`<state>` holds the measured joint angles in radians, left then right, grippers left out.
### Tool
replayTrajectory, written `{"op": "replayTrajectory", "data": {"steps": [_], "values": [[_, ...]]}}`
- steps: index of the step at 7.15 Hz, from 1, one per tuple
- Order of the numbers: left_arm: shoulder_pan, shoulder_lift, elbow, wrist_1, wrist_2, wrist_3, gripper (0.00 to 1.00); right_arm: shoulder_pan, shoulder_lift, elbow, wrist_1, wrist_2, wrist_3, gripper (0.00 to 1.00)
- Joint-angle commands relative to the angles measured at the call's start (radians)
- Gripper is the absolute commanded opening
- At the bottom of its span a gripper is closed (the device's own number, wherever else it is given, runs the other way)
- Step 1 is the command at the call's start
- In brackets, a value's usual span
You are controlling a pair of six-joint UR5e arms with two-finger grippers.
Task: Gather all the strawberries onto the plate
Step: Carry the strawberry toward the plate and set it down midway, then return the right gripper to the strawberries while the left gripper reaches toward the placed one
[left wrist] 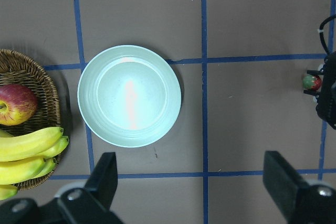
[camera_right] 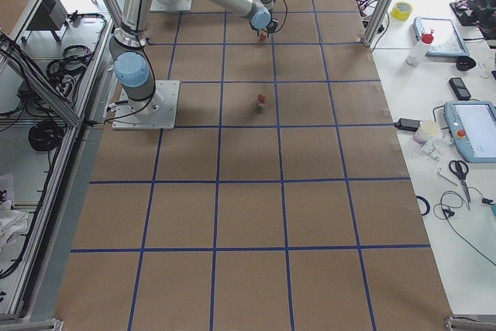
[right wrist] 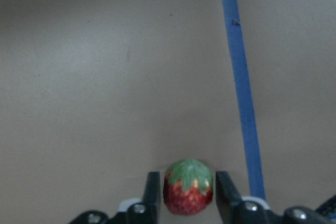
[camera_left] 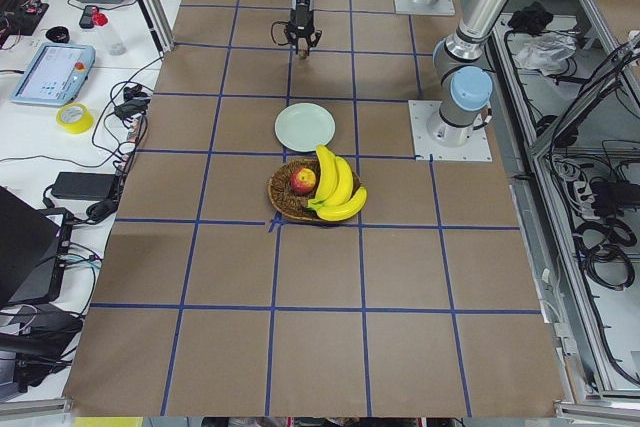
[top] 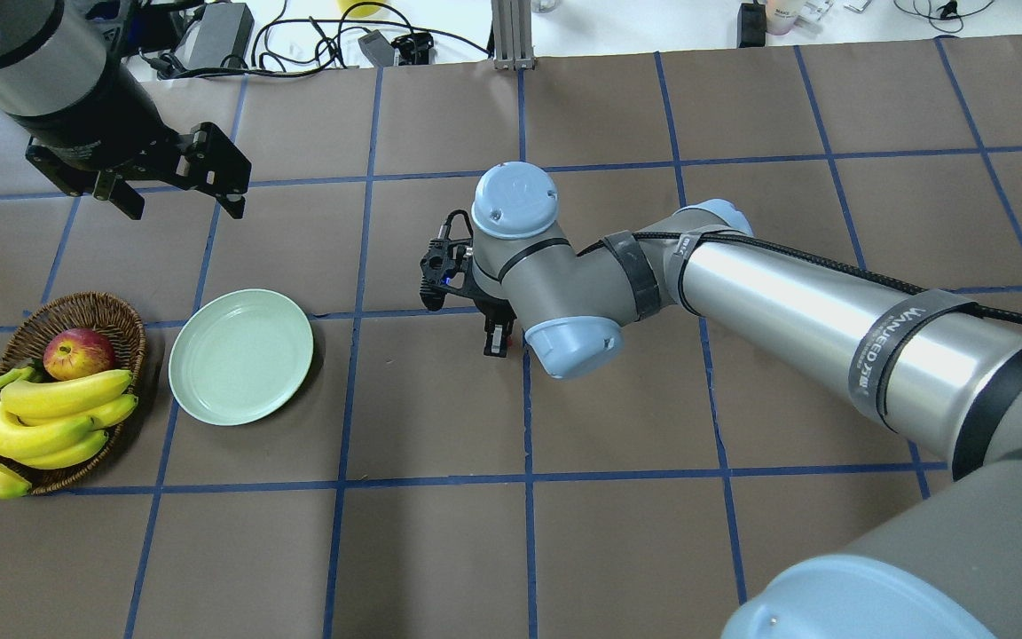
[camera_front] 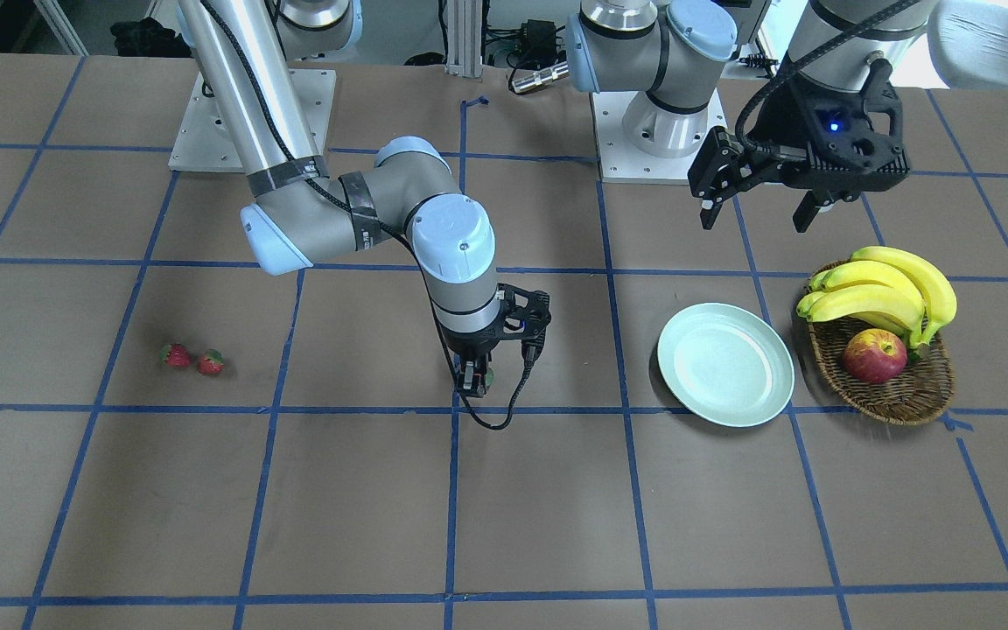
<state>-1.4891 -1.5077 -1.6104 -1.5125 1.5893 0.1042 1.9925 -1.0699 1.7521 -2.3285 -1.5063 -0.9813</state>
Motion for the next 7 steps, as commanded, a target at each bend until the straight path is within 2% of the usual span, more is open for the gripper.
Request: {"op": "replayTrajectory", "data": {"steps": [1, 2, 3, 5, 7], "values": [[0.000, 0.000, 0.000, 0.000, 0.000, 0.000, 1.00, -0.074, -0.094, 0.003, 0.149, -0.091, 0.003, 1.00], [0.000, -0.005, -0.002, 0.000, -0.003, -0.001, 1.00, -0.175, -0.131, 0.012, 0.234, -0.092, -0.069, 1.00], [-0.003, -0.012, 0.000, 0.000, -0.009, -0.023, 1.00, -0.278, -0.162, 0.039, 0.254, -0.092, -0.145, 1.00], [-0.017, -0.037, 0.003, 0.008, -0.020, -0.177, 1.00, -0.467, -0.188, 0.121, 0.236, -0.092, -0.499, 1.00], [-0.139, -0.093, 0.003, 0.099, -0.058, -0.405, 1.00, -0.578, -0.193, 0.139, 0.235, -0.129, -0.776, 1.00]]}}
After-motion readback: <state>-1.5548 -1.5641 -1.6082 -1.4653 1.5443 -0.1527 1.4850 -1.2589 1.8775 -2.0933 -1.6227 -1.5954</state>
